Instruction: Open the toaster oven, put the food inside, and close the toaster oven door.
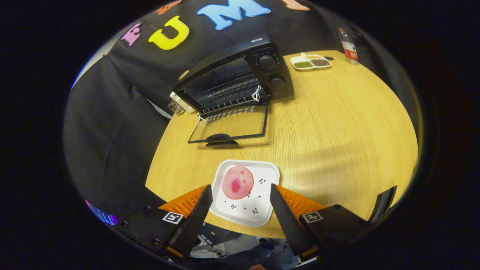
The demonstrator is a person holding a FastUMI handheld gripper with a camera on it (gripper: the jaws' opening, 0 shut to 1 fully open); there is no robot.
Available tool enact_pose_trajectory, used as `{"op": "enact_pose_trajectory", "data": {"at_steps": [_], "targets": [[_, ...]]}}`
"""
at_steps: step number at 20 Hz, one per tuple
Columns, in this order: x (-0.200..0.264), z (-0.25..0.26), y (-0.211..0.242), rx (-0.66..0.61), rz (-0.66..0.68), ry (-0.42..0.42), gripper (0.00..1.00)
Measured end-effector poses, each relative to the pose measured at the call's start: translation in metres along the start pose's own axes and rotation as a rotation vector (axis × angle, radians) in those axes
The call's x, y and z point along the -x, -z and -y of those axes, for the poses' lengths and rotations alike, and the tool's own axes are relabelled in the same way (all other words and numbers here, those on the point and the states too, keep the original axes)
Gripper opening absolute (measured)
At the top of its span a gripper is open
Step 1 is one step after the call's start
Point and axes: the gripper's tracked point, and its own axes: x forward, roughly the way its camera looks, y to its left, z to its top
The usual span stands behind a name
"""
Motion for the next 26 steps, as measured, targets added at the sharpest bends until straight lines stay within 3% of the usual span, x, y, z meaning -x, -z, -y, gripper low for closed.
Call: {"op": "enact_pose_trajectory", "data": {"at_steps": [9,12,15,17,20,22,26], "targets": [[-0.029,0.027,0.025,-0.104,-0.225,-0.022,0.99],[-0.038,0.032,0.029,-0.118,-0.264,-0.015,0.91],[-0.044,0.040,0.034,-0.115,-0.298,0.005,0.72],[-0.046,0.047,0.037,-0.119,-0.315,0.019,0.54],[-0.046,0.056,0.038,-0.173,-0.315,0.030,0.09],[-0.047,0.054,0.043,-0.224,-0.327,-0.009,0.03],[-0.046,0.050,0.046,-0.237,-0.305,-0.061,0.02]]}}
